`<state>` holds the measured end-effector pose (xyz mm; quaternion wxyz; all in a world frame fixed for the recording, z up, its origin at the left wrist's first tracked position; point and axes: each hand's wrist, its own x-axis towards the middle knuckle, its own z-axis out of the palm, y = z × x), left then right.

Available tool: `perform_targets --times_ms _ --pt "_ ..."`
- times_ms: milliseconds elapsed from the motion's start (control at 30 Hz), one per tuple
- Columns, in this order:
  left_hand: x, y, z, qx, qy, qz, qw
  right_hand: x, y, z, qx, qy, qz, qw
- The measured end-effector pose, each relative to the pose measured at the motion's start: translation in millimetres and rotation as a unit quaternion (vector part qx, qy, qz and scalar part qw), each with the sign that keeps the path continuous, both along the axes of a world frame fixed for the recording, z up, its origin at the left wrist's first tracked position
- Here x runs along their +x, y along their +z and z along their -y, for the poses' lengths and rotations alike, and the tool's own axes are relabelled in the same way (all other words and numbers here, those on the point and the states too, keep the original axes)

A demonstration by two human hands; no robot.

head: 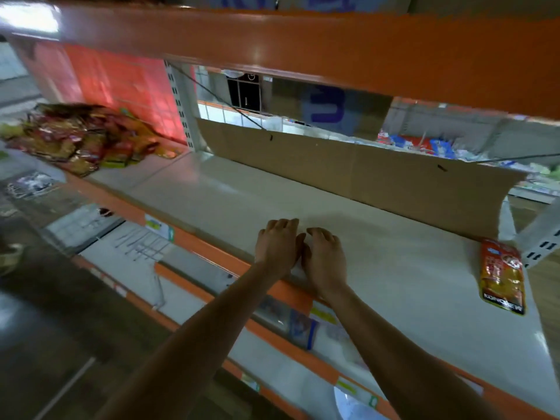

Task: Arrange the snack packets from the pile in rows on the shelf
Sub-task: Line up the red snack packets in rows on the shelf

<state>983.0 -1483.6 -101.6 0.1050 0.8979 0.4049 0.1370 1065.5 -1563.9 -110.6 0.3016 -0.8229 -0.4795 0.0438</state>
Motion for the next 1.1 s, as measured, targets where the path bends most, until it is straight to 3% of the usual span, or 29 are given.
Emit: perform_targets --times_ms 500,1100 --pt "-150.7 -3.2 -107.9 -0.013 0.152 0.064 0.986 -138.9 0.8 -138.9 0.031 0.106 -0.018 0.994" --pt "-274.8 5.5 -321.2 -0.016 0.309 0.047 0.950 -251.5 9.1 -383.4 0.010 0.235 -0.036 0.971"
